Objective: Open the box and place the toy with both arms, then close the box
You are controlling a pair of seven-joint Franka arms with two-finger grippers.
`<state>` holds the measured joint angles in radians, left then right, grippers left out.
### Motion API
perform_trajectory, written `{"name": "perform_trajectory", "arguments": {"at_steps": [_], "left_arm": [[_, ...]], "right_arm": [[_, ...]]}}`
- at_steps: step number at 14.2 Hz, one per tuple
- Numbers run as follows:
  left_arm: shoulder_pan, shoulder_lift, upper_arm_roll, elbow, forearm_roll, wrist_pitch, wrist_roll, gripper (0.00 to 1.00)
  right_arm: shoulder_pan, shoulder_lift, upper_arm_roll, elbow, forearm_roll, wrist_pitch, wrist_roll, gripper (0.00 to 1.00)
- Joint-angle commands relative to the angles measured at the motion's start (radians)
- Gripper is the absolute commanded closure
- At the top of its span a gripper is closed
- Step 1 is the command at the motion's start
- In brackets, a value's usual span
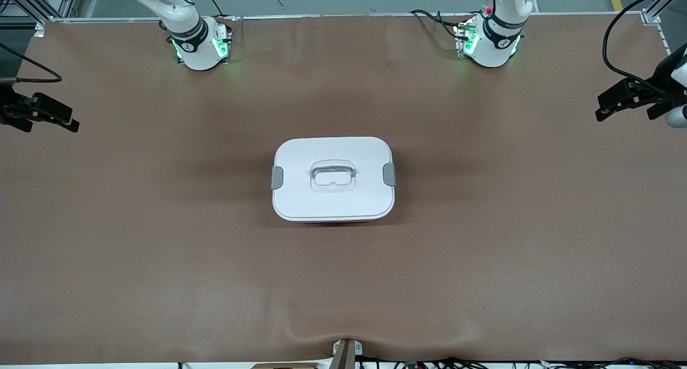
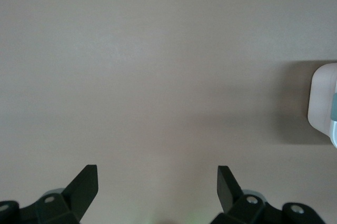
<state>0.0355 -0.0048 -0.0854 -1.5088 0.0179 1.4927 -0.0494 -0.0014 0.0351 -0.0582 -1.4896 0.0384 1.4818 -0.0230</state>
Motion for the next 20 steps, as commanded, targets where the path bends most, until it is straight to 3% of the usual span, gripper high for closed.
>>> {"name": "perform_trajectory", "arguments": {"at_steps": [1, 20], "left_arm": [[-0.003, 0.000, -0.007, 0.005, 0.004, 0.008, -0.024, 0.00], [0.004, -0.004, -0.022, -0.002, 0.002, 0.003, -0.070, 0.00]], "right_arm": [[-0.008, 0.000, 0.005, 0.014, 0.003, -0.012, 0.012, 0.00], [-0.008, 0.000, 0.005, 0.014, 0.003, -0.012, 0.014, 0.00]]}}
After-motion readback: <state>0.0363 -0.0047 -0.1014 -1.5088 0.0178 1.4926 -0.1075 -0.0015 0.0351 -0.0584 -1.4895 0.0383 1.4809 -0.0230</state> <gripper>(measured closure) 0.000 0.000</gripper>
